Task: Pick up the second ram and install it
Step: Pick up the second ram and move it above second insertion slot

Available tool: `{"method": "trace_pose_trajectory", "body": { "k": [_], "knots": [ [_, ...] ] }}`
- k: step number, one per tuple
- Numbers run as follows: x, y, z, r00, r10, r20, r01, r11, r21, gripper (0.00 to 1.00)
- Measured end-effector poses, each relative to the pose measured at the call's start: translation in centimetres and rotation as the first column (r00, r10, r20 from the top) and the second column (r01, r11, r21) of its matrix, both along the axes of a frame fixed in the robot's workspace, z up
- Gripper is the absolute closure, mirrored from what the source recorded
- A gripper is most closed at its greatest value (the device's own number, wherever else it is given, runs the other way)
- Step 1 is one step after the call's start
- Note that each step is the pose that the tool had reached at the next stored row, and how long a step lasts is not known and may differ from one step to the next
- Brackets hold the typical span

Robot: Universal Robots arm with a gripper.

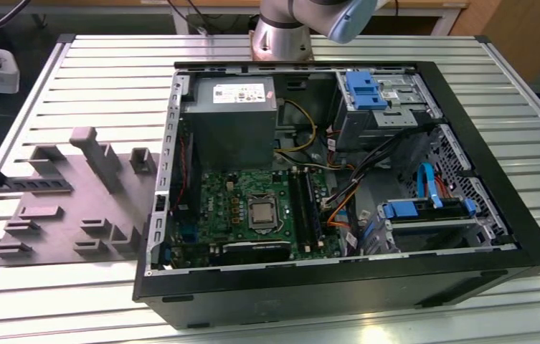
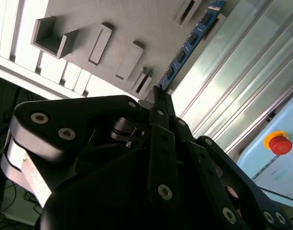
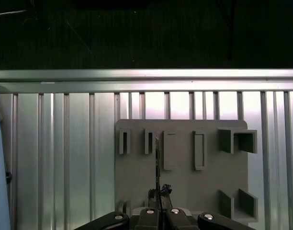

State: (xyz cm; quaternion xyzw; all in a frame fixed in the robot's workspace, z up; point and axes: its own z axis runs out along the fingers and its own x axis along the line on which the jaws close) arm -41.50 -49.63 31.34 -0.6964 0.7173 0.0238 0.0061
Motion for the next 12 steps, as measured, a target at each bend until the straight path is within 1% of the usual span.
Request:
{"method": "trace_pose_trajectory", "body": {
  "k": [12],
  "knots": [
    [-0.01, 0.0, 0.56, 1.0, 0.0, 0.0006, 0.0, 1.0, 0.0, 0.89]
  ]
}}
